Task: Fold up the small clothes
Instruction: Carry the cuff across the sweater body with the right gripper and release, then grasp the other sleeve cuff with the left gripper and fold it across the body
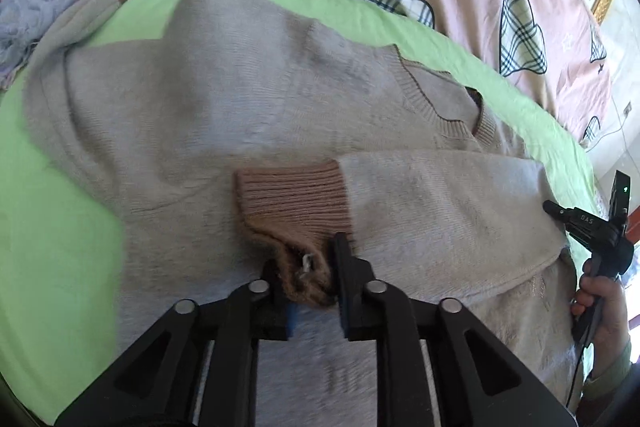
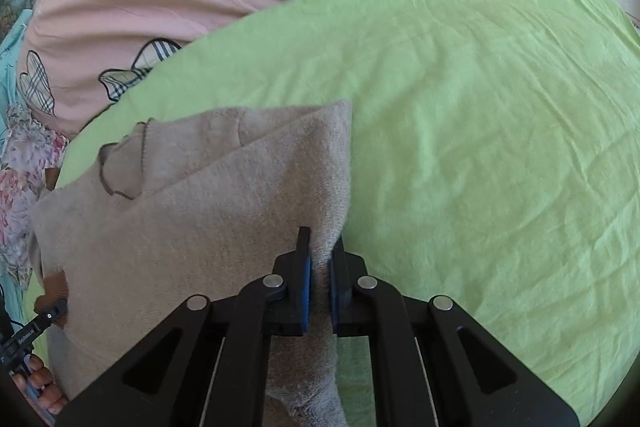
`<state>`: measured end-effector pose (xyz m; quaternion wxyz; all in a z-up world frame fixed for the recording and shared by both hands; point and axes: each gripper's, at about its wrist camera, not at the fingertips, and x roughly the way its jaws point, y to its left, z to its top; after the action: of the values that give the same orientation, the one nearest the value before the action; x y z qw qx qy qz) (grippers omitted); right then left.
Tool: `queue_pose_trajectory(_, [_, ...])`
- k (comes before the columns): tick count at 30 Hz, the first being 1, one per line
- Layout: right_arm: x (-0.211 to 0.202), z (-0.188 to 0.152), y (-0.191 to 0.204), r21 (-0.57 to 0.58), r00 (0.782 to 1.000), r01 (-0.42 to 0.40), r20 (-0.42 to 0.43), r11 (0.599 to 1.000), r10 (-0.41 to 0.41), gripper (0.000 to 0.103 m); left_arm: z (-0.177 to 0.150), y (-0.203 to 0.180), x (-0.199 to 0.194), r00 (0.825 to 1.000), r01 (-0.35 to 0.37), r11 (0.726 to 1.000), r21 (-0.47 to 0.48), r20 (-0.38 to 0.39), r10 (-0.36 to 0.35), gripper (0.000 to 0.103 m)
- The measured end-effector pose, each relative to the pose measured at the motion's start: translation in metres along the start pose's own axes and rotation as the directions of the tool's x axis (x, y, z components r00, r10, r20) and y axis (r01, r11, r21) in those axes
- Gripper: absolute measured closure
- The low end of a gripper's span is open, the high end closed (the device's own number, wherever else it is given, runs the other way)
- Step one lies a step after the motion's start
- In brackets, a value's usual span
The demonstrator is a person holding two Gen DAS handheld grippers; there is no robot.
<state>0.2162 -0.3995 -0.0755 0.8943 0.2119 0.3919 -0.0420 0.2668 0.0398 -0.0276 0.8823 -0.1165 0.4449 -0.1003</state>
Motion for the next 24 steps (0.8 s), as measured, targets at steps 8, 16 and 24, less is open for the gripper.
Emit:
queue_pose_trajectory(8, [-0.065,-0.031,0.015,0.050,0.991,-0.116,0.071,0.992,0.113,0.066,-0.005,0.039,-0.039,0.998,-0.048,0.998,-0.028,0.050,0.049,0.073])
queue_pose_trajectory(16, [-0.067,-0.098,0.061,0.039,0.951,-0.298,-0.081,0.954,0.300,0.065,0.011,0.078,-0.065,0.978,-0.176,0.982,-0.073,0.103,0.183,0.051])
queue_pose_trajectory(24, [-0.055,-0.131,0.090,0.026,0.919,-0.348,-0.187,0.937,0.347,0.065,0.086,0.106,-0.052,0.914,-0.379,0.925,-0.044,0.142,0.381,0.031])
